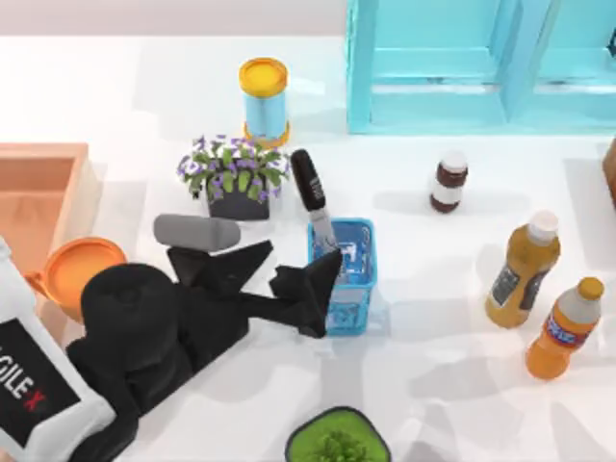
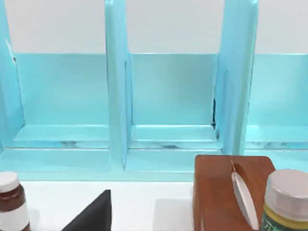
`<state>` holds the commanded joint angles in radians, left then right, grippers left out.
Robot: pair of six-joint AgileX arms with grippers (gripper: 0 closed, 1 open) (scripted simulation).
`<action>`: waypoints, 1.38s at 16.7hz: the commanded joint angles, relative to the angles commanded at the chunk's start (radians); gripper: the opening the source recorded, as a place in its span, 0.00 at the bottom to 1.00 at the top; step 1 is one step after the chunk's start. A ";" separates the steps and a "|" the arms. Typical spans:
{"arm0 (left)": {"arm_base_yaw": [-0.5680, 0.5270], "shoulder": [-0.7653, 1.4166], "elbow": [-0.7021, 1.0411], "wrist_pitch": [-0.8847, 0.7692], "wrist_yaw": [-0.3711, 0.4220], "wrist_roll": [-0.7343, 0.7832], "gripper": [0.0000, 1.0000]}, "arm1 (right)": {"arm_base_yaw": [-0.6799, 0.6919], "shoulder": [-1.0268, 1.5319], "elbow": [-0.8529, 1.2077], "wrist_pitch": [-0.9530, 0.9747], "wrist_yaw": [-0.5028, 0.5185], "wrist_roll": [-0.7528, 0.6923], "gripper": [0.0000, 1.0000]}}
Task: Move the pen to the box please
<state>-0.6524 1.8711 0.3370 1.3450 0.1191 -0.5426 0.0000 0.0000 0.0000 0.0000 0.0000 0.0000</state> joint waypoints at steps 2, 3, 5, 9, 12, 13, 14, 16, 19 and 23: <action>-0.009 0.058 0.079 -0.023 -0.009 -0.003 1.00 | 0.000 0.000 0.000 0.000 0.000 0.000 1.00; -0.012 0.089 0.118 -0.032 -0.011 -0.003 1.00 | 0.000 0.000 0.000 0.000 0.000 0.000 1.00; -0.014 0.146 0.191 -0.048 -0.012 -0.004 1.00 | 0.000 0.000 0.000 0.000 0.000 0.000 1.00; -0.012 0.208 0.266 -0.060 -0.009 -0.004 1.00 | 0.000 0.000 0.000 0.000 0.000 0.000 1.00; -0.012 0.208 0.266 -0.060 -0.009 -0.004 1.00 | 0.000 0.000 0.000 0.000 0.000 0.000 1.00; -0.012 0.208 0.266 -0.060 -0.009 -0.004 0.92 | 0.000 0.000 0.000 0.000 0.000 0.000 1.00; -0.012 0.208 0.266 -0.060 -0.009 -0.004 0.85 | 0.000 0.000 0.000 0.000 0.000 0.000 1.00; -0.012 0.208 0.266 -0.060 -0.009 -0.004 0.70 | 0.000 0.000 0.000 0.000 0.000 0.000 1.00; -0.012 0.208 0.266 -0.060 -0.009 -0.004 0.47 | 0.000 0.000 0.000 0.000 0.000 0.000 1.00; -0.012 0.208 0.266 -0.060 -0.009 -0.004 0.17 | 0.000 0.000 0.000 0.000 0.000 0.000 1.00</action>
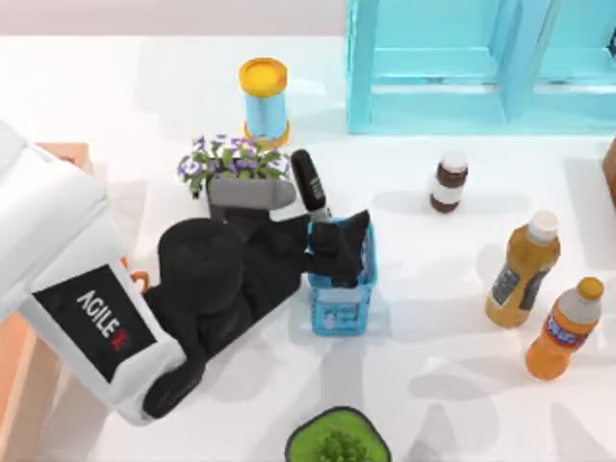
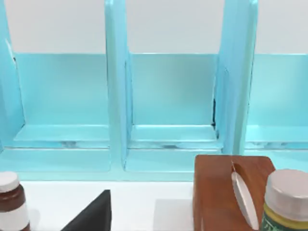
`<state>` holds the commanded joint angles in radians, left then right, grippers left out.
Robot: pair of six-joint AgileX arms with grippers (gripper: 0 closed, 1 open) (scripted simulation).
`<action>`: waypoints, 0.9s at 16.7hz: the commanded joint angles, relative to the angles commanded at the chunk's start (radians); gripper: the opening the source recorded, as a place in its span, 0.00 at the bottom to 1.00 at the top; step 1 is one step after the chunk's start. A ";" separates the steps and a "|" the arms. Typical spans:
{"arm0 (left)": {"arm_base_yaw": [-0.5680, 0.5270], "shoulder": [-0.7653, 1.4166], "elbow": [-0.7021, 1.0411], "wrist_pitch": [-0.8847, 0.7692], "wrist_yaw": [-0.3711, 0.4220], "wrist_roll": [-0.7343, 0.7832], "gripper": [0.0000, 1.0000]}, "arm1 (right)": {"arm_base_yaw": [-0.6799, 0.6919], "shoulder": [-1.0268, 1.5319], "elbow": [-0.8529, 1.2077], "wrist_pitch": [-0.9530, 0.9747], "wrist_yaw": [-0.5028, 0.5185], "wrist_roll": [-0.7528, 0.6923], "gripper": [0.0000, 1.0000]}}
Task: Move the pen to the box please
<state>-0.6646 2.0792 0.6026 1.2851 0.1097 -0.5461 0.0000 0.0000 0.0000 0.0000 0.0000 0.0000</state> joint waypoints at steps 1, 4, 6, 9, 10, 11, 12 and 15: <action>0.000 0.000 0.000 0.000 0.000 0.000 0.10 | 0.000 0.000 0.000 0.000 0.000 0.000 1.00; 0.000 0.000 0.000 0.000 0.000 0.000 0.00 | 0.000 0.000 0.000 0.000 0.000 0.000 1.00; 0.000 0.000 0.000 0.000 0.000 0.000 0.00 | 0.000 0.000 0.000 0.000 0.000 0.000 1.00; 0.000 0.000 0.000 0.000 0.000 0.000 0.00 | 0.000 0.000 0.000 0.000 0.000 0.000 1.00; 0.000 0.000 0.000 0.000 0.000 0.000 0.00 | 0.000 0.000 0.000 0.000 0.000 0.000 1.00; 0.010 -0.018 0.005 0.006 -0.004 0.006 0.00 | 0.000 0.000 0.000 0.000 0.000 0.000 1.00; 0.009 -0.020 0.006 0.005 -0.002 0.007 0.00 | 0.000 0.000 0.000 0.000 0.000 0.000 1.00; 0.015 -0.075 0.013 -0.054 0.063 0.017 0.00 | 0.000 0.000 0.000 0.000 0.000 0.000 1.00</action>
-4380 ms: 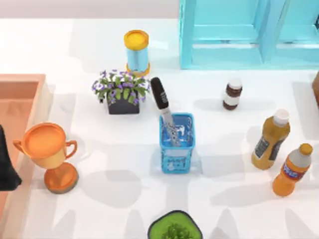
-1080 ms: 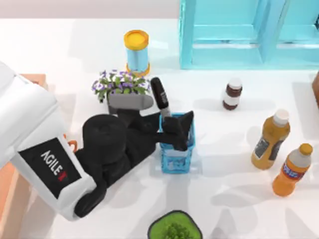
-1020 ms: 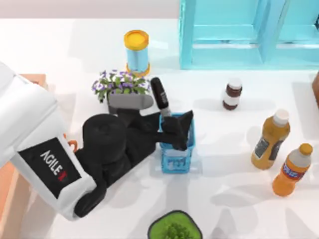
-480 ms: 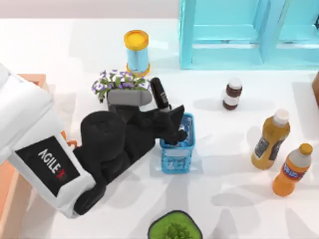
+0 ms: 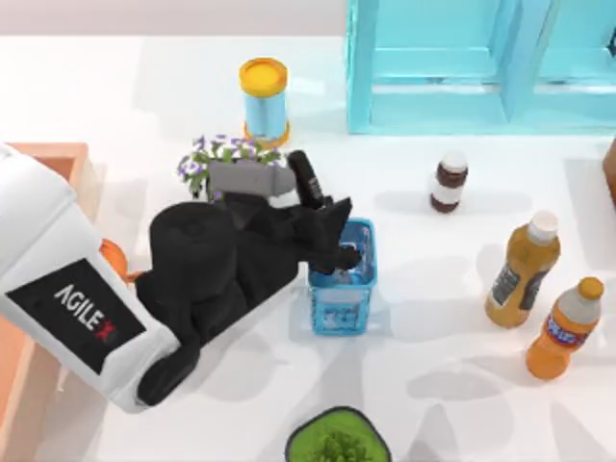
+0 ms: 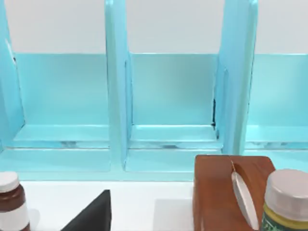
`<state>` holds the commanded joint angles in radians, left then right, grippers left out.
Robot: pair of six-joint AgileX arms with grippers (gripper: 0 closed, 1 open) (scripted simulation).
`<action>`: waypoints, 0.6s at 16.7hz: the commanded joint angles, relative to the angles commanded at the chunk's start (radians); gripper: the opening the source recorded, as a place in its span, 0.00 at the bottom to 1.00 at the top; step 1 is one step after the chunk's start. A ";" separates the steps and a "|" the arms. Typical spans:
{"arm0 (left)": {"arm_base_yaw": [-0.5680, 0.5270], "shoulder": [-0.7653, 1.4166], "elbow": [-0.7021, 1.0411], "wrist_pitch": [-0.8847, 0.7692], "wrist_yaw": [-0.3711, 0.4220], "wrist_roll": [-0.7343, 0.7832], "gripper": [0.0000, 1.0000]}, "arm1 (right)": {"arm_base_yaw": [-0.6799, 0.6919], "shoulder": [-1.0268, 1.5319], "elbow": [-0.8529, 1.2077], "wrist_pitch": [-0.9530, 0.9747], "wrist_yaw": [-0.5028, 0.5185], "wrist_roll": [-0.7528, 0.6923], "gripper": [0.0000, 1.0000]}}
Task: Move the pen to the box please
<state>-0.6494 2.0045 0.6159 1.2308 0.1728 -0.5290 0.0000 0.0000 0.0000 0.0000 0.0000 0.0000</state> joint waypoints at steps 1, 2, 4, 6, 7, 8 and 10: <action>0.008 -0.030 0.002 -0.039 0.042 0.003 0.00 | 0.000 0.000 0.000 0.000 0.000 0.000 1.00; 0.020 -0.063 0.004 -0.087 0.093 0.006 0.00 | 0.000 0.000 0.000 0.000 0.000 0.000 1.00; 0.060 -0.145 0.007 -0.200 0.210 0.010 0.00 | 0.000 0.000 0.000 0.000 0.000 0.000 1.00; 0.113 -0.242 0.010 -0.314 0.301 0.021 0.00 | 0.000 0.000 0.000 0.000 0.000 0.000 1.00; 0.145 -0.294 0.009 -0.375 0.342 0.029 0.00 | 0.000 0.000 0.000 0.000 0.000 0.000 1.00; 0.182 -0.348 0.009 -0.435 0.376 0.038 0.00 | 0.000 0.000 0.000 0.000 0.000 0.000 1.00; 0.268 -0.455 0.008 -0.545 0.416 0.051 0.00 | 0.000 0.000 0.000 0.000 0.000 0.000 1.00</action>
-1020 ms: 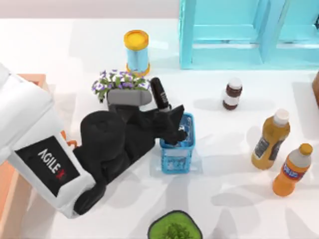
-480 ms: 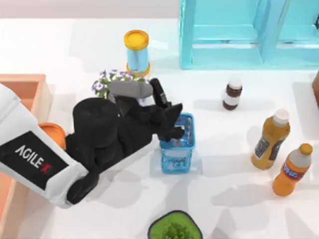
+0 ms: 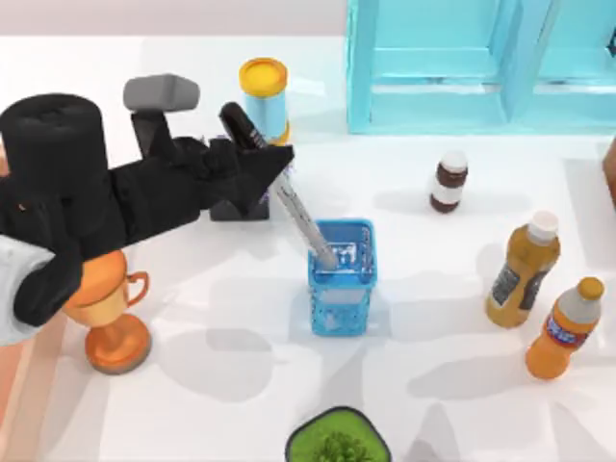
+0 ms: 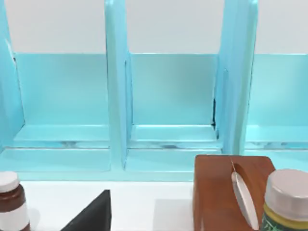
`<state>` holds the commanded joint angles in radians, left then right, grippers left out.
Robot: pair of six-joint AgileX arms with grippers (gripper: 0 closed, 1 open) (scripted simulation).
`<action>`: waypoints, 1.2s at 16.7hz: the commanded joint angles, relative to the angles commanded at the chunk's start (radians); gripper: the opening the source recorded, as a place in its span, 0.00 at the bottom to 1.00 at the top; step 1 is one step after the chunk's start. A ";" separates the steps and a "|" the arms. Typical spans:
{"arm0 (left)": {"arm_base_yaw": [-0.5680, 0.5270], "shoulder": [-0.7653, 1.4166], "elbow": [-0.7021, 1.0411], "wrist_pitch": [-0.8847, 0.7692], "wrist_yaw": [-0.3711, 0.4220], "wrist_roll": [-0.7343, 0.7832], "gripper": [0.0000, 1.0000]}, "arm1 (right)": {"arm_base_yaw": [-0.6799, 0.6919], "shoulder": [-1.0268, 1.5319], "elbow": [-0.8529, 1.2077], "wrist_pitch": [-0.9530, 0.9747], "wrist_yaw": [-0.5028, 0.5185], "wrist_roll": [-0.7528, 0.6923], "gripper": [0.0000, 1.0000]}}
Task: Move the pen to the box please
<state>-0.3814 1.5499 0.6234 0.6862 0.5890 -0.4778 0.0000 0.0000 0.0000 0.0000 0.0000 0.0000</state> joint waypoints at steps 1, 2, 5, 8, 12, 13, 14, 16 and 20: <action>0.044 -0.051 -0.001 -0.048 0.010 0.006 0.00 | 0.000 0.000 0.000 0.000 0.000 0.000 1.00; 0.091 -0.102 -0.002 -0.092 0.016 0.011 0.00 | 0.000 0.000 0.000 0.000 0.000 0.000 1.00; 0.204 -0.223 -0.006 -0.190 0.013 0.025 0.00 | 0.000 0.000 0.000 0.000 0.000 0.000 1.00; 0.239 -0.263 -0.003 -0.221 0.009 0.034 0.00 | 0.000 0.000 0.000 0.000 0.000 0.000 1.00; 0.236 -0.258 -0.003 -0.219 0.008 0.036 0.00 | 0.000 0.000 0.000 0.000 0.000 0.000 1.00; 0.241 -0.255 0.002 -0.228 0.006 0.045 0.00 | 0.000 0.000 0.000 0.000 0.000 0.000 1.00; 0.252 -0.249 0.013 -0.247 0.003 0.065 0.00 | 0.000 0.000 0.000 0.000 0.000 0.000 1.00; 0.289 -0.228 0.050 -0.316 -0.006 0.134 0.00 | 0.000 0.000 0.000 0.000 0.000 0.000 1.00; 0.402 -0.161 0.199 -0.569 -0.010 0.392 0.00 | 0.000 0.000 0.000 0.000 0.000 0.000 1.00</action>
<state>0.0202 1.3886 0.8225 0.1170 0.5786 -0.0863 0.0000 0.0000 0.0000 0.0000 0.0000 0.0000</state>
